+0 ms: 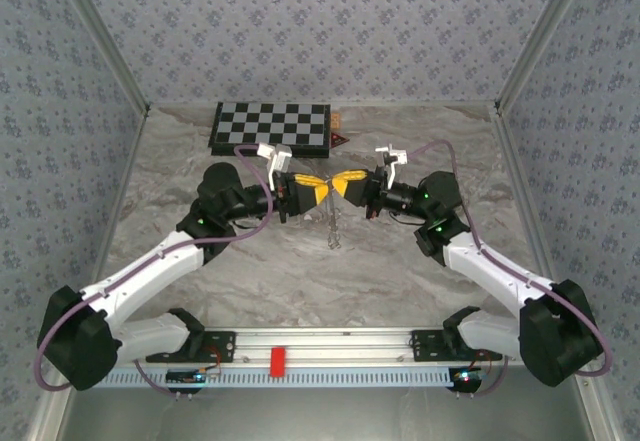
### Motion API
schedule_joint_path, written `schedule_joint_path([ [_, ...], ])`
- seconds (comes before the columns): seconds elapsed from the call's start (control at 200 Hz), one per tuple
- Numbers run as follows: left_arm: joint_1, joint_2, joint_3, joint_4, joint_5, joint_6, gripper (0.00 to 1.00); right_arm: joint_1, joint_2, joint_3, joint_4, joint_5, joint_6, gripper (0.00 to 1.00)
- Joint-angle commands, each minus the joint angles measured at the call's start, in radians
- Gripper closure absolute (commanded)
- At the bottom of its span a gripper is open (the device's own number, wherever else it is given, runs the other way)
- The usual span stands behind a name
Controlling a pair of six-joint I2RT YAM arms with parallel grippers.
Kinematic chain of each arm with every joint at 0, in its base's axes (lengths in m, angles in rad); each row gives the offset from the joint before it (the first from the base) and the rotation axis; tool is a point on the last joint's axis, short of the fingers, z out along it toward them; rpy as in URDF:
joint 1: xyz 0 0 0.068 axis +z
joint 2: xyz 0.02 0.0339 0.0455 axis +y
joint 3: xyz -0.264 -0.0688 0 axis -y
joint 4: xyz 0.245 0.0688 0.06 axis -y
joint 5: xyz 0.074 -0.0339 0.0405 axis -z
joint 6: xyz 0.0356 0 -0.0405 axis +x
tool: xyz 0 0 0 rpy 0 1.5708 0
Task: Put the keys on the keyring
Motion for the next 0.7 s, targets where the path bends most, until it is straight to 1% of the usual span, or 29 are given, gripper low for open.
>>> schedule_joint_path([
  [0.0, -0.014, 0.012, 0.015, 0.082, 0.016, -0.016, 0.8, -0.004, 0.008, -0.014, 0.064, 0.027, 0.025, 1.0],
  [0.21, -0.018, 0.025, 0.02, 0.103, 0.02, -0.027, 0.82, -0.001, 0.01, -0.017, 0.071, 0.027, 0.026, 1.0],
  [0.27, -0.018, 0.025, 0.021, 0.105, 0.015, -0.029, 0.87, -0.001, 0.01, -0.018, 0.068, 0.027, 0.023, 1.0],
  [0.36, -0.018, 0.023, 0.022, 0.102, 0.012, -0.029, 1.0, 0.002, 0.009, -0.019, 0.068, 0.025, 0.021, 1.0],
  [0.585, -0.018, 0.021, 0.027, 0.067, 0.003, -0.008, 1.0, 0.001, -0.001, -0.021, 0.048, 0.028, 0.007, 1.0],
  [0.595, -0.018, 0.02, 0.027, 0.064, 0.003, -0.004, 1.0, 0.002, -0.003, -0.019, 0.043, 0.03, 0.004, 0.99],
  [0.635, -0.02, 0.016, 0.029, 0.046, -0.005, 0.006, 1.0, 0.0, -0.012, -0.02, 0.018, 0.039, -0.009, 0.87],
  [0.66, -0.018, 0.012, 0.029, 0.035, -0.013, 0.014, 1.0, 0.0, -0.023, -0.02, -0.001, 0.047, -0.018, 0.82],
  [0.695, -0.019, 0.006, 0.029, 0.019, -0.022, 0.028, 1.0, -0.001, -0.039, -0.023, -0.028, 0.059, -0.039, 0.79],
])
